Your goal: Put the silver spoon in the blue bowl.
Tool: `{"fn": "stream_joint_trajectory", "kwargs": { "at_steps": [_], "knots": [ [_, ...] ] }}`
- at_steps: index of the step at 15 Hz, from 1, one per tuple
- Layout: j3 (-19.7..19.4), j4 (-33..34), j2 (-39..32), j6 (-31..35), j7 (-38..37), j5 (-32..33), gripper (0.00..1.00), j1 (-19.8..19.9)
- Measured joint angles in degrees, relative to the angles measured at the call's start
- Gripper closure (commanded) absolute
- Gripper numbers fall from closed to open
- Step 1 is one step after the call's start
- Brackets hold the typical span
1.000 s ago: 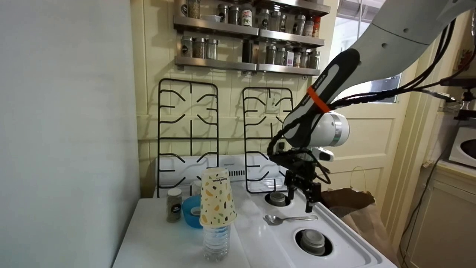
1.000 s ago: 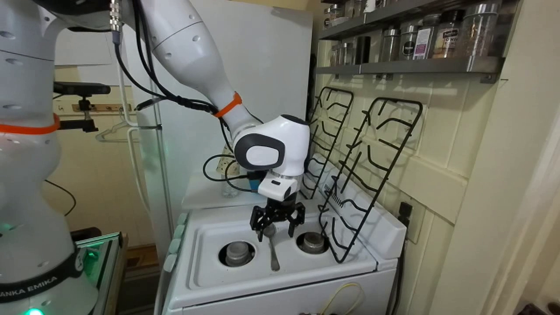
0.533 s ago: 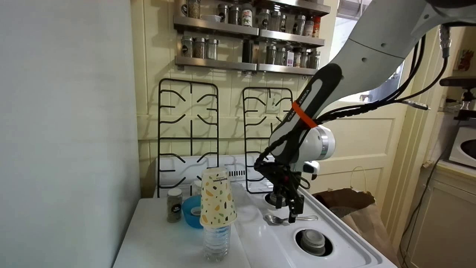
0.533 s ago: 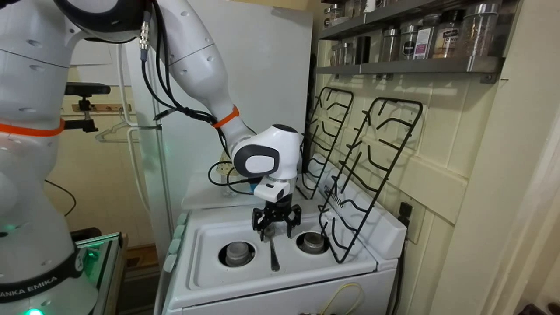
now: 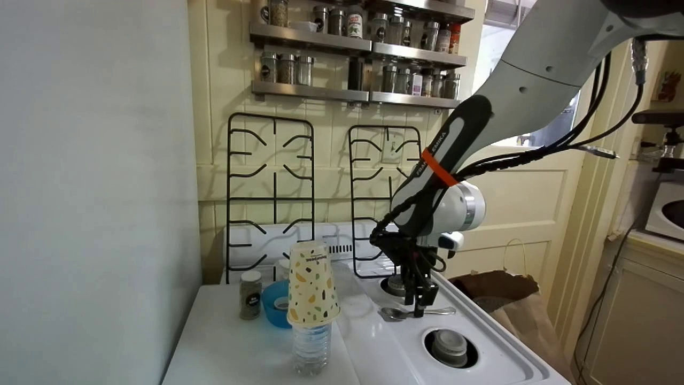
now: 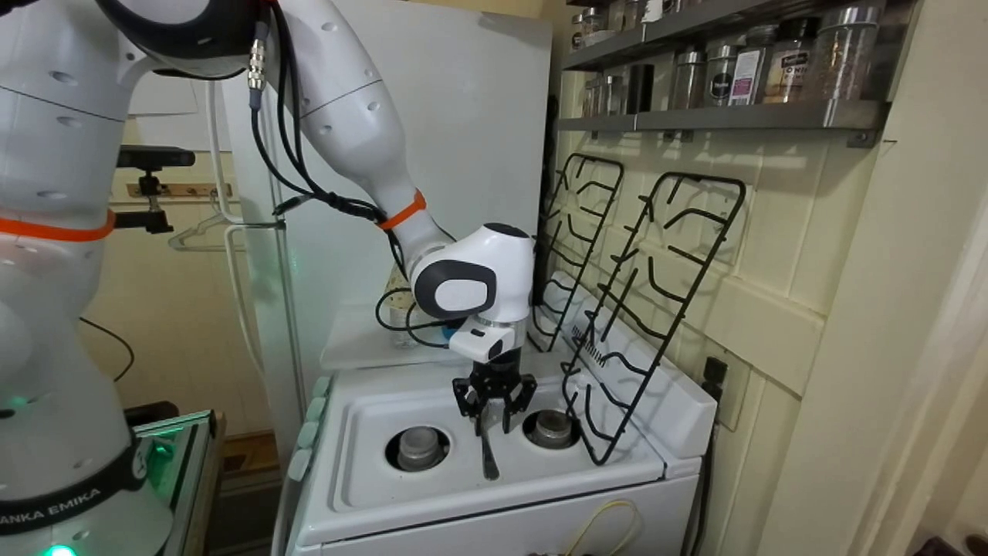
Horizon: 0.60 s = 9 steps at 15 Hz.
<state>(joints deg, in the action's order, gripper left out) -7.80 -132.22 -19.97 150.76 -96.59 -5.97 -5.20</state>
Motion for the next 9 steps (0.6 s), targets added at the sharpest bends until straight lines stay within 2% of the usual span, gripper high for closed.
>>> {"fn": "stream_joint_trajectory", "kwargs": {
  "at_steps": [2,9],
  "knots": [
    [-0.14,-0.07,0.08,0.28,-0.21,0.13,0.99,0.00],
    [0.34,-0.24,1.00,1.39,0.99,-0.10,0.98,0.20]
  ]
}}
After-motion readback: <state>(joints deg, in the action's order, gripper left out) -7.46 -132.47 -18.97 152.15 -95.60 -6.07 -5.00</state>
